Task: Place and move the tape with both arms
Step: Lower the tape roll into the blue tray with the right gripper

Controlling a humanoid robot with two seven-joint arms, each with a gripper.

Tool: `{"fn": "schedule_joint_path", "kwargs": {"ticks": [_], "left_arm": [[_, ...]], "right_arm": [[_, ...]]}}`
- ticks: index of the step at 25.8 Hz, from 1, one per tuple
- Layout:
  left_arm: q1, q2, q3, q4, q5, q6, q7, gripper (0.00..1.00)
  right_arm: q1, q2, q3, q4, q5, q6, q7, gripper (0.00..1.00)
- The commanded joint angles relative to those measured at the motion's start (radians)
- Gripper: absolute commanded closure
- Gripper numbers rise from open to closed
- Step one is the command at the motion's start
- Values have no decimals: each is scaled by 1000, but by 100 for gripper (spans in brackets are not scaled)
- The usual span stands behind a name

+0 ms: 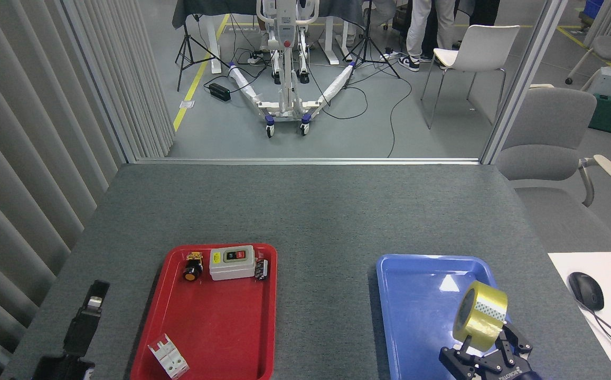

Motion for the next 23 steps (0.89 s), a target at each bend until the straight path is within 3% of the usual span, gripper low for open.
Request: {"fn": "schedule_joint_path", "kwargs": {"ticks": [1,5,9,13,17,19,23], "left_arm": [[35,-1,-4,-9,37,7,95,0],[41,-6,-5,-7,37,3,98,0],[58,-1,-7,-5,43,7,104,0],[69,0,-7,2,46,9,108,0],[75,0,-7,8,46,12,110,0],[81,0,-7,11,46,14,108,0],[84,0,-7,15,46,15,108,0]], "right_arm": [[-29,-6,7,-20,-1,221,147,100],[-96,-40,63,-30,-1,379,412,100],[-150,-98,78,-30,-12,419,535,100],[-193,-114,135,-21,-19,470,696,90],[-230,-117,199,-21,-25,537,735,80],[-233,-114,216,-20,-28,573,744,71],[-230,-111,221,-20,-27,583,741,41]]}}
